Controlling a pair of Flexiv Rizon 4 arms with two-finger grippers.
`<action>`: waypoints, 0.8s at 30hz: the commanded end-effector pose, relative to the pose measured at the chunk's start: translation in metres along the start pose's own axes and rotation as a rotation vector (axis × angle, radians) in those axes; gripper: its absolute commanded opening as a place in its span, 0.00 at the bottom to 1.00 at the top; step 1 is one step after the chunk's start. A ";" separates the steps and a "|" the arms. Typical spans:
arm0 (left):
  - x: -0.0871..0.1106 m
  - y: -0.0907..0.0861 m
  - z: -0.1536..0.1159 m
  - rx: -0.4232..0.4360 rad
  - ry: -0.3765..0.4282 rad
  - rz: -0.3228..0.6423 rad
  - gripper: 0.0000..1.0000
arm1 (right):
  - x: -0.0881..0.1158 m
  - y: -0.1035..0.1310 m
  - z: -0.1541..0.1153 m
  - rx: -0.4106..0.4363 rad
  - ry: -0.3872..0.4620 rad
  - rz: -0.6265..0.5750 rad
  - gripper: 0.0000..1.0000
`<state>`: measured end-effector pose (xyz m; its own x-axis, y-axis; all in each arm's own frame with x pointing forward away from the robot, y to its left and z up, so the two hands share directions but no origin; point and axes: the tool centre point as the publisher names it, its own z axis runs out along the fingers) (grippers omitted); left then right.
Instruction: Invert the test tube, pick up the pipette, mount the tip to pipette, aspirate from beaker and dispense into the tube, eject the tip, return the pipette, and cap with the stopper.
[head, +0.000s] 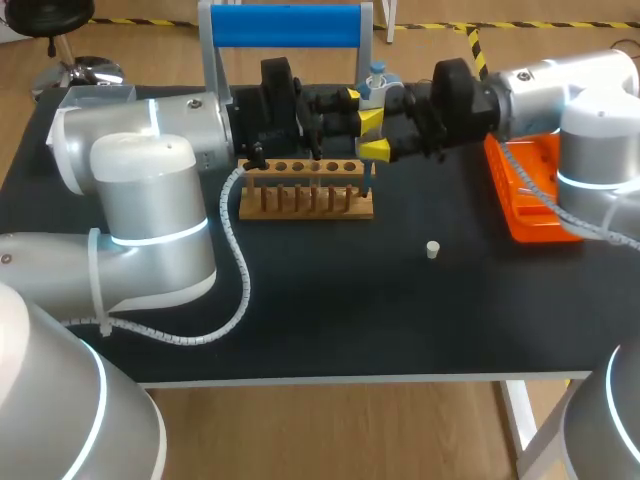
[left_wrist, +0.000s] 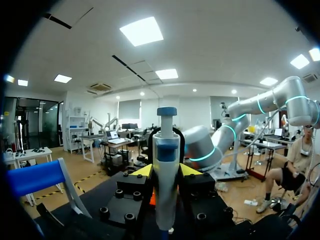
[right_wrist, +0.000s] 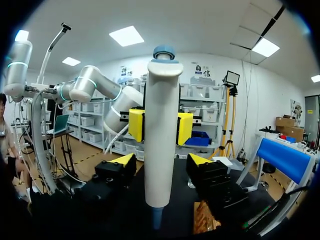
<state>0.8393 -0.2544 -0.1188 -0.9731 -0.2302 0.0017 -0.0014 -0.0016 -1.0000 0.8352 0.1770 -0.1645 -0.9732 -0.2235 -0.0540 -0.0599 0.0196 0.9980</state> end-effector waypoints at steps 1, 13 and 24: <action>0.001 0.001 0.003 0.004 -0.008 0.001 0.00 | 0.007 0.000 -0.019 -0.003 0.004 -0.002 1.00; 0.001 0.001 0.003 0.004 -0.008 0.001 0.00 | -0.003 -0.004 -0.104 0.071 -0.109 0.001 1.00; 0.001 0.001 0.003 0.004 -0.008 0.001 0.00 | -0.094 -0.012 -0.133 0.138 -0.298 0.118 1.00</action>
<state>0.8393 -0.2544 -0.1189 -0.9731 -0.2304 0.0018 -0.0014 -0.0016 -1.0000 0.9332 0.0535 -0.1680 -0.9960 0.0849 0.0261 0.0388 0.1518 0.9877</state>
